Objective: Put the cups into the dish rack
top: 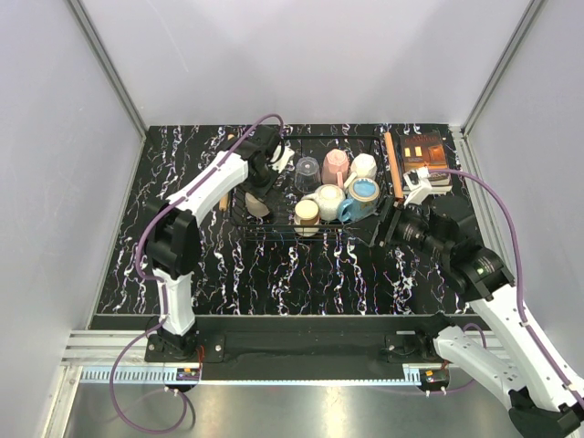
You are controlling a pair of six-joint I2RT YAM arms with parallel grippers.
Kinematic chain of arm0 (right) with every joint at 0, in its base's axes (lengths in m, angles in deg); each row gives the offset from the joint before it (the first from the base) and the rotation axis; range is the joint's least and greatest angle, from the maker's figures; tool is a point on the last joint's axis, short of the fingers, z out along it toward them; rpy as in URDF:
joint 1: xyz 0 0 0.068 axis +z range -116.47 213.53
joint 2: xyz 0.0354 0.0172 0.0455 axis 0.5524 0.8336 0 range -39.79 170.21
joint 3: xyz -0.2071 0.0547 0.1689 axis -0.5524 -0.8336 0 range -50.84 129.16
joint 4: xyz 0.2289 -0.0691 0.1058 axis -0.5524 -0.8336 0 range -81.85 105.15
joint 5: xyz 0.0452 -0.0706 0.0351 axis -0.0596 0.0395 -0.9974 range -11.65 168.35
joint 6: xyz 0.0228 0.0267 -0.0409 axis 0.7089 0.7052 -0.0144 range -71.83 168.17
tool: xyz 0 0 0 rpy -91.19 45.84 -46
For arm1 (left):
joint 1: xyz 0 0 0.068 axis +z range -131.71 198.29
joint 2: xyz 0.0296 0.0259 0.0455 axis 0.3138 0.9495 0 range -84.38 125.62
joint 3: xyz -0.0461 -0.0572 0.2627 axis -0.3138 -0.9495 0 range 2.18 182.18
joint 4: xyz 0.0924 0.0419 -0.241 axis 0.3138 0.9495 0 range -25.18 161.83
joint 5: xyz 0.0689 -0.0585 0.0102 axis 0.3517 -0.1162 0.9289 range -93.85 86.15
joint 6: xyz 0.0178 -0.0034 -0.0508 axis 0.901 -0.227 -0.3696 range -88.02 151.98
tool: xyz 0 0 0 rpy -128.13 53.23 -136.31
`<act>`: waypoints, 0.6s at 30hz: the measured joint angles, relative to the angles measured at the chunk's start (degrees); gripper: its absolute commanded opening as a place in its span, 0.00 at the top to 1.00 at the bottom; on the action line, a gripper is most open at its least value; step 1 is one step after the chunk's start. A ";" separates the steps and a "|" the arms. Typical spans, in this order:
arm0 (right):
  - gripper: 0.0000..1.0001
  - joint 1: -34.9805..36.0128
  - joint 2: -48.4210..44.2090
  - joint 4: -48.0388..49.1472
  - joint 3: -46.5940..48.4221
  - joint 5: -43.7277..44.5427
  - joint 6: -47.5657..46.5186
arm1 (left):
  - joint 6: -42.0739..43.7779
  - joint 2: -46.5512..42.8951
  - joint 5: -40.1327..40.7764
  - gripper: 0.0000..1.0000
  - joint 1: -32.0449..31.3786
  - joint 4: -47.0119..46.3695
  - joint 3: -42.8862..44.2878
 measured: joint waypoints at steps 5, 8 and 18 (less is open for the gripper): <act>0.28 0.00 1.57 -0.02 0.02 -0.04 -0.02 | 0.15 -0.28 0.09 0.01 0.00 0.37 1.22; 0.27 0.00 2.36 -0.07 0.09 -0.04 -0.22 | 0.42 -0.76 0.79 0.01 -0.02 0.48 4.46; 0.21 0.00 5.88 -0.96 0.76 1.55 -4.52 | 1.66 -5.90 2.45 0.01 -0.04 -0.46 16.22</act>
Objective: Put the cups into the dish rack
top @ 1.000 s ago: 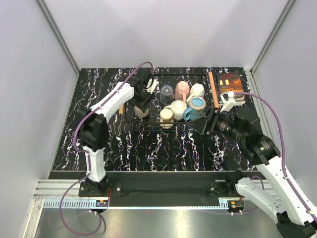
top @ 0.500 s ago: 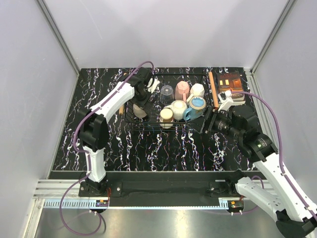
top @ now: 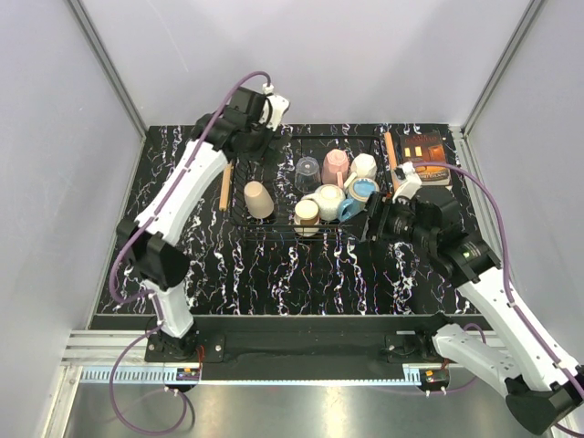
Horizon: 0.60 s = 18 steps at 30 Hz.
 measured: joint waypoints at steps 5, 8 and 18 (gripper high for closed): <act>0.00 0.00 5.40 -4.87 4.79 5.73 -4.46 | -0.35 -8.63 -1.90 0.01 -0.02 -0.37 -4.26; 0.00 0.02 10.47 -7.98 9.84 10.12 -7.17 | -2.23 -17.03 -3.21 0.01 0.00 -2.36 -11.76; 0.00 0.00 18.75 -13.27 21.31 22.40 -9.49 | -8.70 -27.71 -3.54 0.01 0.00 -6.67 -24.41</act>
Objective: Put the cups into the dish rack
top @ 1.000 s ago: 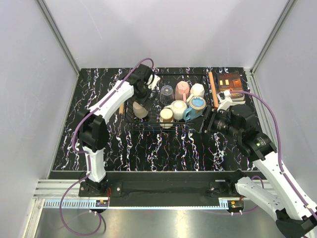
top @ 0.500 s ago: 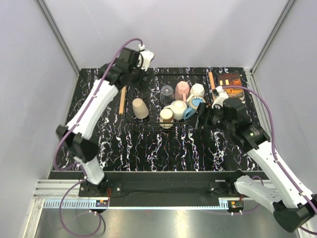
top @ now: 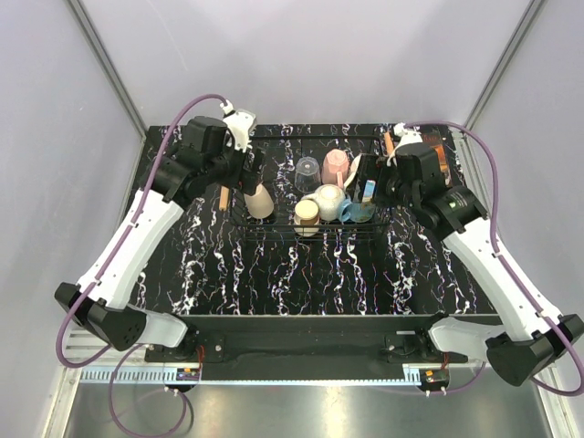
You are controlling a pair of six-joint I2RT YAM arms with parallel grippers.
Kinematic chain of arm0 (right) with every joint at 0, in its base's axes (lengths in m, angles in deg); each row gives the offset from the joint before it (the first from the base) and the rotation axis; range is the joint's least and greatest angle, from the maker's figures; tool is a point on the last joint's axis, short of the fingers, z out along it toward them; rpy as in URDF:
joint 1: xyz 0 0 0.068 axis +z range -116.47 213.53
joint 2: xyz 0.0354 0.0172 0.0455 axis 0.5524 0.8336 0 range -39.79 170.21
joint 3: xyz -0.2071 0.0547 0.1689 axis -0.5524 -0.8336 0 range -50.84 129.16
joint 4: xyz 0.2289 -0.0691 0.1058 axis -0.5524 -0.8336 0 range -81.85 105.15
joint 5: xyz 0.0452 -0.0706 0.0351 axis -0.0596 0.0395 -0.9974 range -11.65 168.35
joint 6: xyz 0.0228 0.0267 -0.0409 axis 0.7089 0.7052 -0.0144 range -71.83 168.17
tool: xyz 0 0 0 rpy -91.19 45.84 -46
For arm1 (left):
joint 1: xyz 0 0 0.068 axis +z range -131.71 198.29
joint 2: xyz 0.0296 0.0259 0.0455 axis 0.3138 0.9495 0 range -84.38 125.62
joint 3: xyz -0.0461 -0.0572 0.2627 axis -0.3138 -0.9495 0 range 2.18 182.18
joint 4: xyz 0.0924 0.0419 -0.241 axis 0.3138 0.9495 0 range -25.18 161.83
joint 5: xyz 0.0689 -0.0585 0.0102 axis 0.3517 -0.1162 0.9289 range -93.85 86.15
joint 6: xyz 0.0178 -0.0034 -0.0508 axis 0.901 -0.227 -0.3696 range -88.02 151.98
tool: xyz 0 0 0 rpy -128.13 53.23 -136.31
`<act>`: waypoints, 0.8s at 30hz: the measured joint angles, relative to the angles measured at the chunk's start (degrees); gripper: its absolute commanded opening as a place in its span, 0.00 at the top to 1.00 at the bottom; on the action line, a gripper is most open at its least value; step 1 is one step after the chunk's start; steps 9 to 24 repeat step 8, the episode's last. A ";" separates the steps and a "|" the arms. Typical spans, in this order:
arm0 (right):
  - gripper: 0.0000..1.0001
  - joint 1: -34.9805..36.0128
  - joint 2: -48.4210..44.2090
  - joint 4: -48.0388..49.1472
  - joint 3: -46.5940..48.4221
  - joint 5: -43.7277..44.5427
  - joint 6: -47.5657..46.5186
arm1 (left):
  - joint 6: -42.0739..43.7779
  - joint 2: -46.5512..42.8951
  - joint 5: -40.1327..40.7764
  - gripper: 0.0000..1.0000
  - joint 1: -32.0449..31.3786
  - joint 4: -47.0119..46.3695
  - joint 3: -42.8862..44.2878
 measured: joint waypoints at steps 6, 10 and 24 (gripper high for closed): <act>0.00 0.00 1.73 -0.07 3.32 2.25 -0.48 | -1.95 -0.50 0.02 0.01 0.00 -1.27 -1.66; 0.00 0.00 2.32 -0.17 3.82 2.78 -0.66 | -2.25 -0.98 -0.02 0.01 0.00 -1.38 -1.95; 0.00 0.00 2.32 -0.17 3.82 2.78 -0.66 | -2.25 -0.98 -0.02 0.01 0.00 -1.38 -1.95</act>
